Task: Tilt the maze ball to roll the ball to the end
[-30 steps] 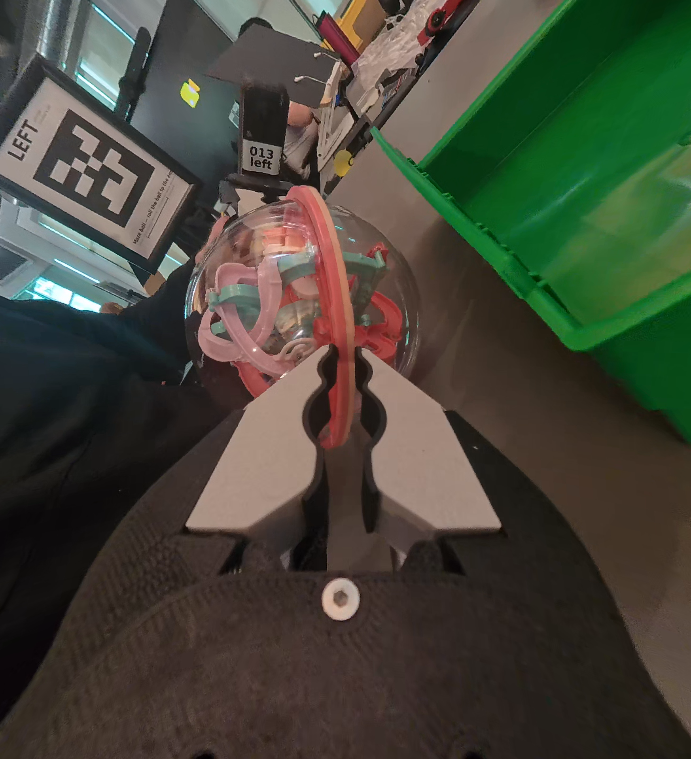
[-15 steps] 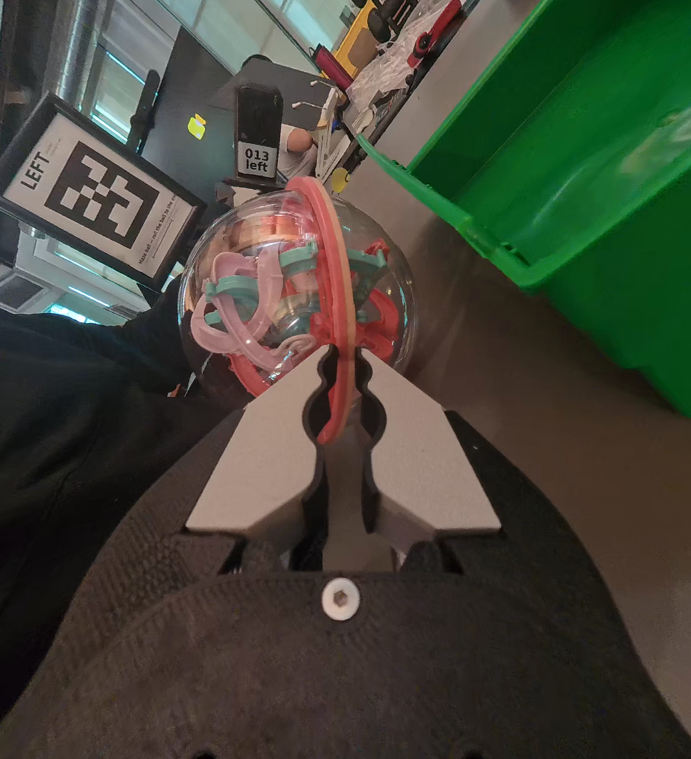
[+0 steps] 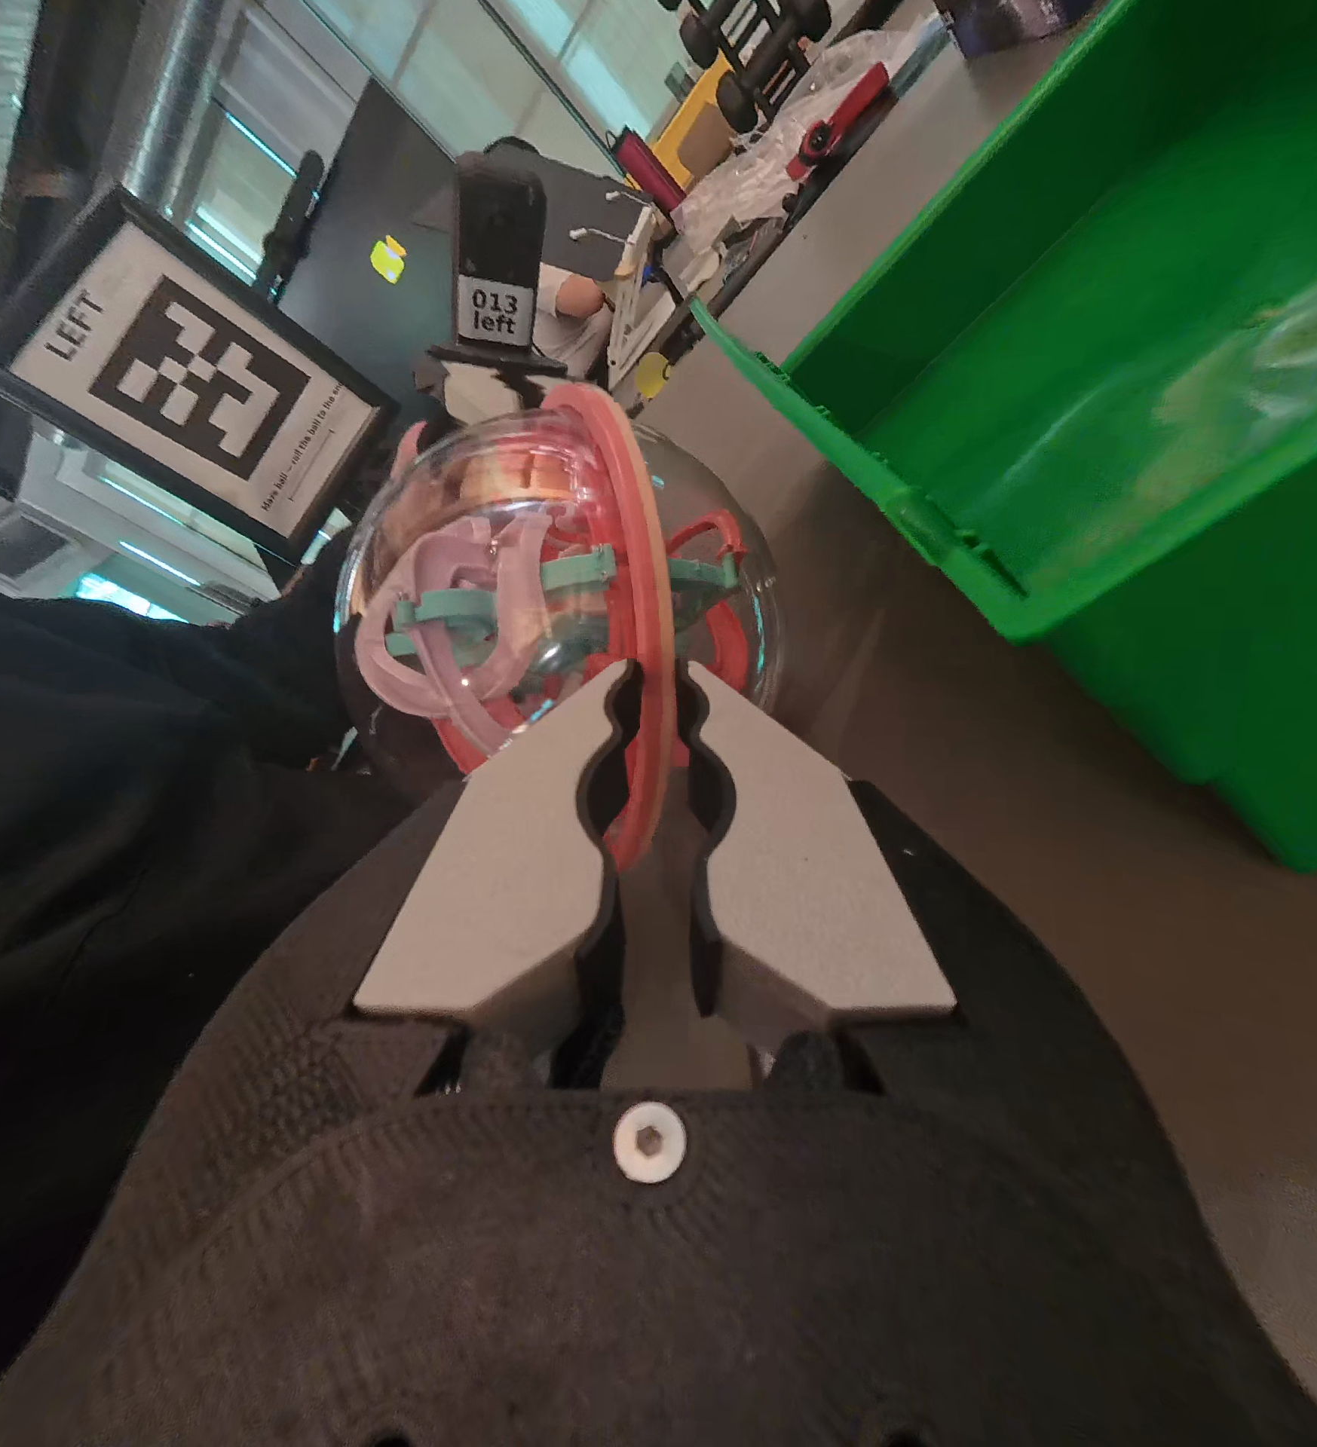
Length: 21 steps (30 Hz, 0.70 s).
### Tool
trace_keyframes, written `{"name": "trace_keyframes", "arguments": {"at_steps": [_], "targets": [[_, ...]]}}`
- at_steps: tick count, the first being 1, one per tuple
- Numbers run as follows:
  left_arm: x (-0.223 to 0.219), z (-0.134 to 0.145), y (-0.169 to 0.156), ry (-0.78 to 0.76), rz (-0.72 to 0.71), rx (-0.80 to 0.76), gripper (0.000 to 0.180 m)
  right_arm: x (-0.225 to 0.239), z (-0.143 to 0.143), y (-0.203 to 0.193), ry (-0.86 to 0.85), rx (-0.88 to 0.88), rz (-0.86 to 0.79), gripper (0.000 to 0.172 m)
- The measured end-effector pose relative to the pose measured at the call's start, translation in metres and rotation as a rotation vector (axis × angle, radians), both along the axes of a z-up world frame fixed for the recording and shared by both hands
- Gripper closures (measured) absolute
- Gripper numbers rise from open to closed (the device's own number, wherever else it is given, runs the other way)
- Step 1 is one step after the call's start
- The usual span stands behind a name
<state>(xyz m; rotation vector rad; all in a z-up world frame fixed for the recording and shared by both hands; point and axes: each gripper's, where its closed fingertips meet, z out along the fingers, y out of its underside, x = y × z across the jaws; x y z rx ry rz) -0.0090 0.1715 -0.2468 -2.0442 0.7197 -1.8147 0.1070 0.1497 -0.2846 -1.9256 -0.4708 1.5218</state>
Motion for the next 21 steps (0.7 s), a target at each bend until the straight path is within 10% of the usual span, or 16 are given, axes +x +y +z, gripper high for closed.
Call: {"name": "trace_keyframes", "arguments": {"at_steps": [21], "targets": [[-0.0096, -0.0064, 0.0005, -0.024, -0.011, -0.003, 0.164, -0.0015, -0.0058, 0.0057, 0.032, -0.005, -0.009, 0.165]]}}
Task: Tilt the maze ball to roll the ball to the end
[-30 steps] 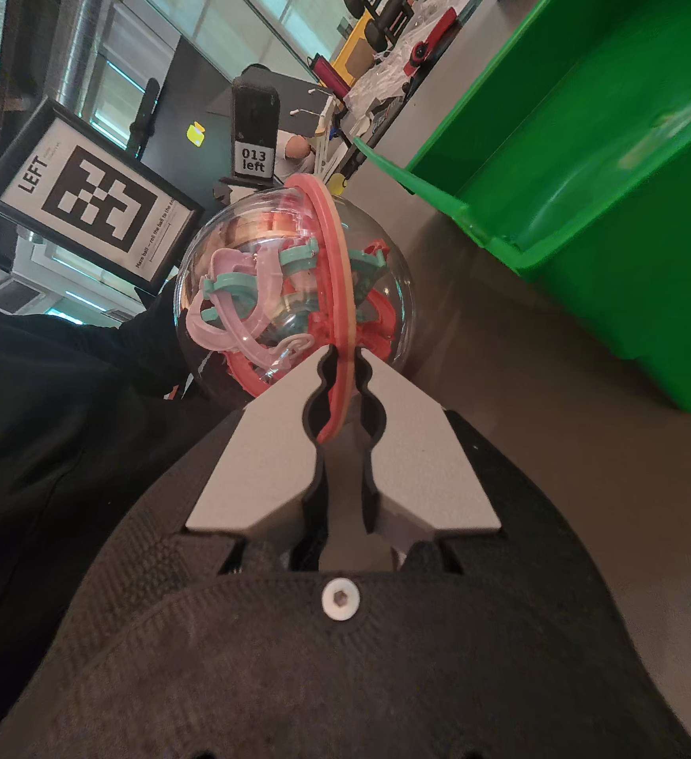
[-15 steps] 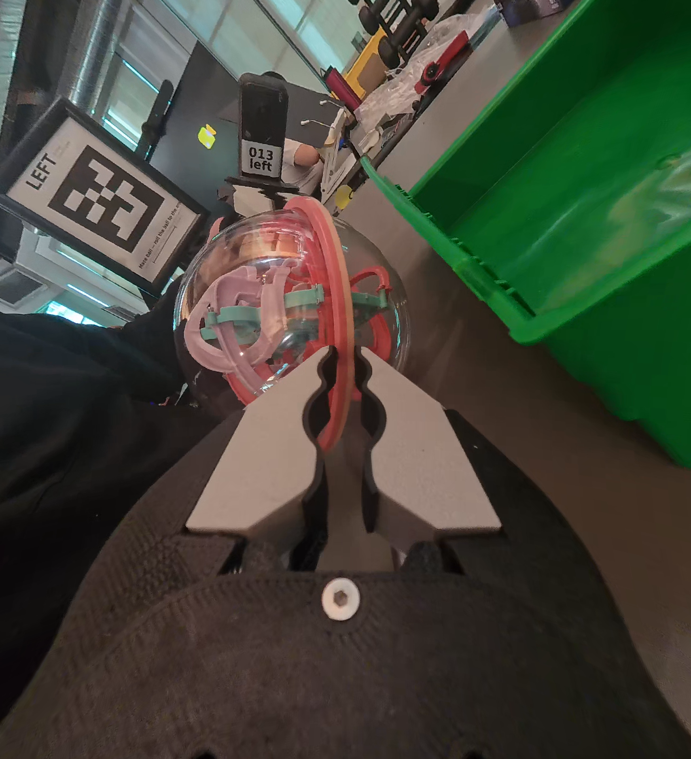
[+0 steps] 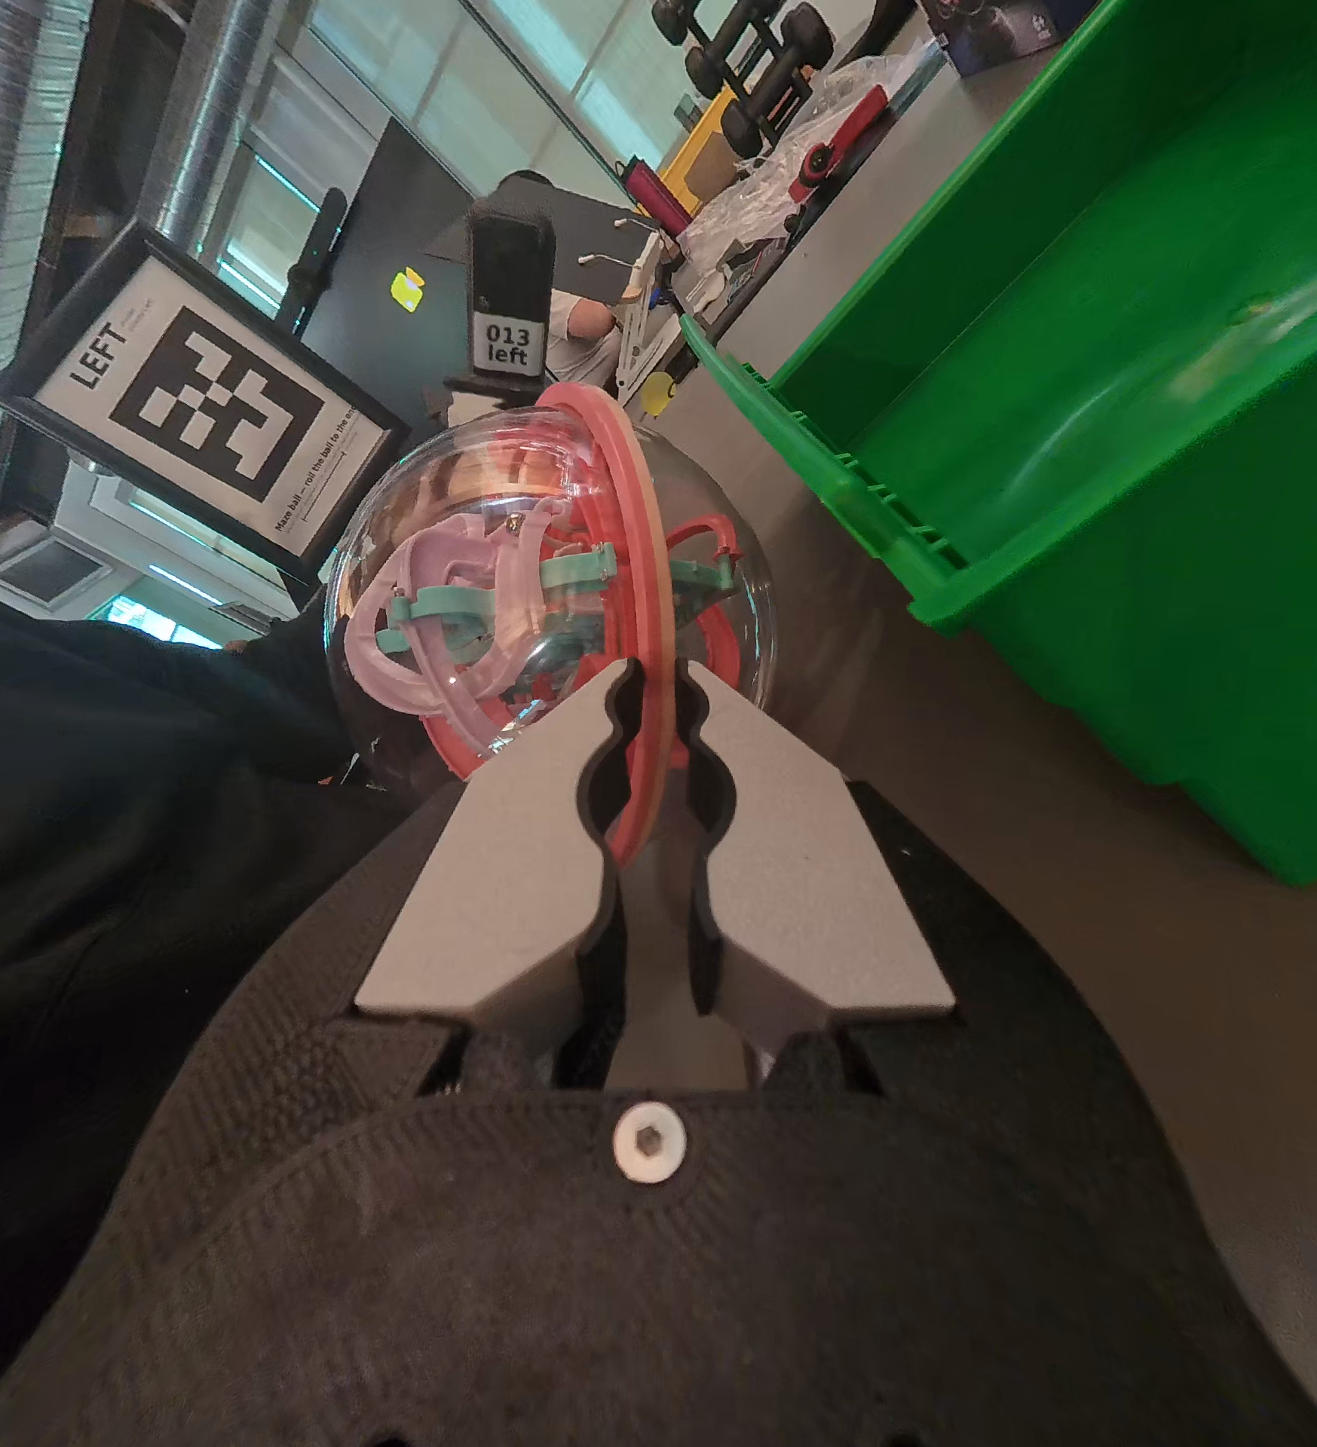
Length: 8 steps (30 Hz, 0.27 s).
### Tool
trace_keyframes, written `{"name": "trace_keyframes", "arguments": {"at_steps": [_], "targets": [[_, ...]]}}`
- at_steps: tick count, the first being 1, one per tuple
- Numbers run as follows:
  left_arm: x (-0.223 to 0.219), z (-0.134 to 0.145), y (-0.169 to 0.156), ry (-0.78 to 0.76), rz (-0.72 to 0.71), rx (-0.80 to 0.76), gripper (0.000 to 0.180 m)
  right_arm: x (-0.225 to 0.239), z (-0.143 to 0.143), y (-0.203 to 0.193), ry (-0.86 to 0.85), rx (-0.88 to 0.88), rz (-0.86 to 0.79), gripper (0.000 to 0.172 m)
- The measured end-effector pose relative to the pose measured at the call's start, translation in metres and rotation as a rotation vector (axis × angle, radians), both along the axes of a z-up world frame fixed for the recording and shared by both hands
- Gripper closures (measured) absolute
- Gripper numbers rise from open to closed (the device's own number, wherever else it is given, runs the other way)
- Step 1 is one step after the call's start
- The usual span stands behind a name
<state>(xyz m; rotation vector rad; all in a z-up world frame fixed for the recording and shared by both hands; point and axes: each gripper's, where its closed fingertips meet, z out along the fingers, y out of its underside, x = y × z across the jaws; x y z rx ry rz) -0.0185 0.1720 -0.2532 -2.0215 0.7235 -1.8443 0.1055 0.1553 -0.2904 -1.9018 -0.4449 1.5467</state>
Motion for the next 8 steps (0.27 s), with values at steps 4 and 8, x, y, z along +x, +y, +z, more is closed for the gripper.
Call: {"name": "trace_keyframes", "arguments": {"at_steps": [4, 8], "targets": [[-0.009, -0.008, -0.010, -0.007, -0.009, -0.033, 0.158, -0.001, 0.001, 0.000, 0.010, 0.003, 0.002, 0.165], [-0.011, -0.011, -0.018, -0.015, -0.009, -0.030, 0.167, -0.002, 0.003, 0.001, 0.011, 0.005, 0.000, 0.165]]}}
